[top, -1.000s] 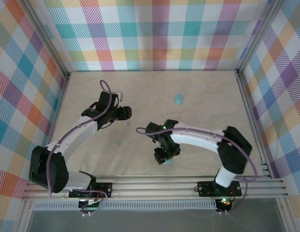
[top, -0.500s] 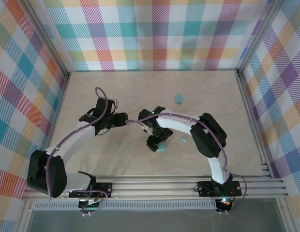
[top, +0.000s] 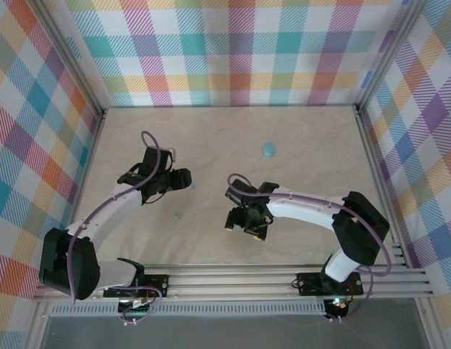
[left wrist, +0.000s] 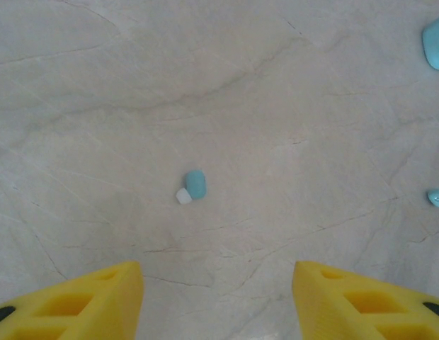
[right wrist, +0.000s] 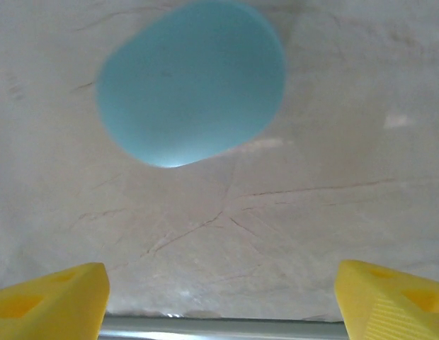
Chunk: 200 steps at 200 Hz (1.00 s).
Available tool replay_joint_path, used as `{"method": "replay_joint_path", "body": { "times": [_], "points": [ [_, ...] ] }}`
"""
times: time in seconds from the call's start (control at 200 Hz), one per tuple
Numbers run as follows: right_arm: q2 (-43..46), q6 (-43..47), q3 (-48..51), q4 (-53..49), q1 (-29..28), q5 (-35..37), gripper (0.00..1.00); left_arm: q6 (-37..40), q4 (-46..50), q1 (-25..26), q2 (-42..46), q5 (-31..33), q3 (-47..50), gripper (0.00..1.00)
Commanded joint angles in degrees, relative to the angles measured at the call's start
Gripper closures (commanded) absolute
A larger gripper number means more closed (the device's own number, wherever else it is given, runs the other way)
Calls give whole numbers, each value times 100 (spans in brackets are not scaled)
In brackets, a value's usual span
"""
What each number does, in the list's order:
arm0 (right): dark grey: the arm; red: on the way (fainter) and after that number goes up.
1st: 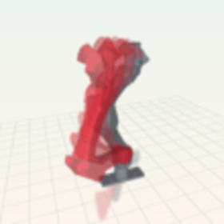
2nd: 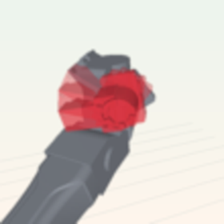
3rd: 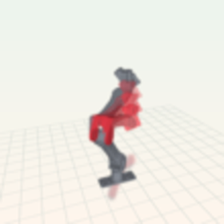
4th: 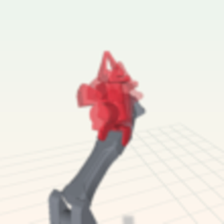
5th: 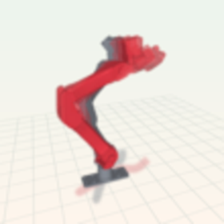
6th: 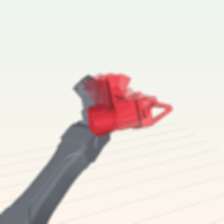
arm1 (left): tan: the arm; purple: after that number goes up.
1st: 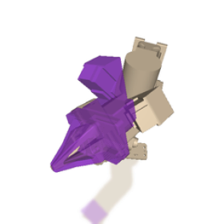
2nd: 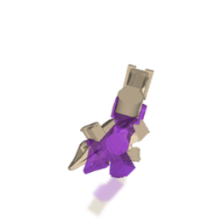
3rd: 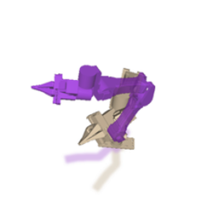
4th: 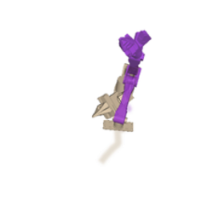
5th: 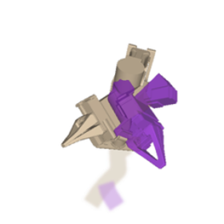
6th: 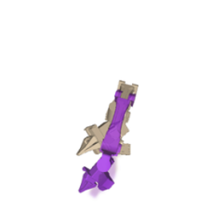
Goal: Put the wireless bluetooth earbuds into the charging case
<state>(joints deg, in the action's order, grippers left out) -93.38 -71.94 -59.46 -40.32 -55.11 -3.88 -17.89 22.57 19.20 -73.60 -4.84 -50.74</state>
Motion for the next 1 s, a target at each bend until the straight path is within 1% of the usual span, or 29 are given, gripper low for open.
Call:
{"method": "replay_joint_path", "body": {
  "times": [0.0,0.1,0.2,0.36,0.565,0.625,0.725,0.835,0.995],
  "points": [
    [-164,-1419,-153,483,-69,-50,14,-105,109,-13,71,-134,27,42],
    [-372,-1517,-276,484,-21,156,13,-128,73,-13,135,-165,82,42],
    [-577,-1465,-303,562,118,230,14,-121,58,-13,180,-205,118,42],
    [-888,-952,-504,396,386,465,26,-79,33,-13,158,-273,126,42],
    [-1106,-443,-773,107,509,685,33,-21,4,-13,136,-333,135,42],
    [-1189,-207,-906,1,541,711,37,-13,4,-13,135,-349,143,42],
    [-1375,254,-1269,-304,545,706,47,5,23,-13,135,-327,139,42],
    [-1548,824,-1591,-373,537,619,56,10,43,-13,136,-292,145,42],
    [-2054,2105,-2387,-913,519,733,60,13,80,-13,126,-279,152,42]
  ]
}}
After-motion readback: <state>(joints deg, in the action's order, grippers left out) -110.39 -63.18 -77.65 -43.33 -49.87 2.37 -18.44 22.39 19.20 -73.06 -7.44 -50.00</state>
